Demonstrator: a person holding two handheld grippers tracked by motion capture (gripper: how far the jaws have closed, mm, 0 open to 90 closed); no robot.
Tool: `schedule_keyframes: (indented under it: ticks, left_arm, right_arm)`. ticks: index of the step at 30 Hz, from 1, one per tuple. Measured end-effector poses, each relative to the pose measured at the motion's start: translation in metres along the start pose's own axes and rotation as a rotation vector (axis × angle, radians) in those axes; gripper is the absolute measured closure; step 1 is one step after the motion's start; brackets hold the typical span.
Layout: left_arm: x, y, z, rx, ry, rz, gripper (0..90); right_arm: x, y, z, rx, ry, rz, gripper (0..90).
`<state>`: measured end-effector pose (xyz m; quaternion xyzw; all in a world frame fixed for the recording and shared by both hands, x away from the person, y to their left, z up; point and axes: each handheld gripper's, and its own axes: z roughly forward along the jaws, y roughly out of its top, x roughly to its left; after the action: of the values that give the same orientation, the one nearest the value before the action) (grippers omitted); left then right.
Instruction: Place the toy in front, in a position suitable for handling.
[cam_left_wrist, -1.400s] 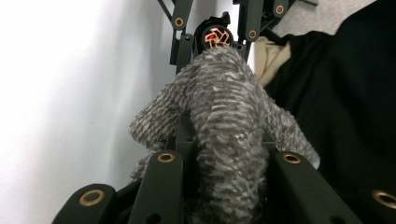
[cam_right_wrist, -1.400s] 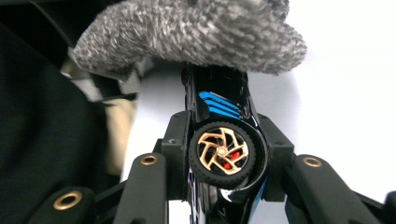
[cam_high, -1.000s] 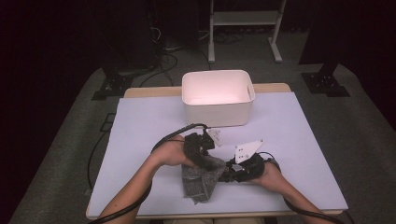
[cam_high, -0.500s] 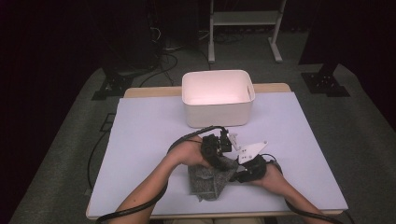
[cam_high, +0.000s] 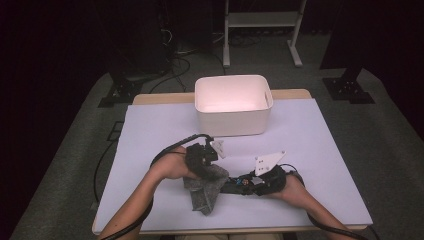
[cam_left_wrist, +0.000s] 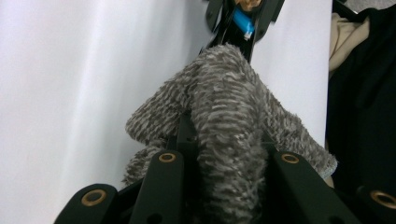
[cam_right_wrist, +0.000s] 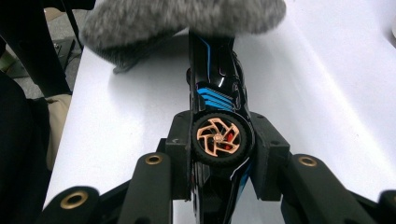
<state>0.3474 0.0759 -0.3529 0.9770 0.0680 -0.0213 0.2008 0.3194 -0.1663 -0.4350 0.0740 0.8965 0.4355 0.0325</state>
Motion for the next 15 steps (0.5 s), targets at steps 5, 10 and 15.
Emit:
schedule_keyframes:
  ticks: [5, 10, 15]
  left_arm:
    - [0.002, -0.014, -0.003, 0.014, 0.015, -0.031, 73.4]
    - [0.003, -0.015, -0.002, 0.006, 0.008, -0.025, 73.5]
    - [0.001, -0.011, -0.001, 0.010, 0.009, -0.016, 73.4]
  right_arm:
    - [0.000, 0.000, 0.000, 0.004, 0.002, 0.009, 63.8]
    - [-0.003, -0.001, -0.001, -0.001, 0.020, 0.042, 62.2]
    - [-0.006, -0.008, -0.006, 0.001, 0.033, 0.085, 56.5]
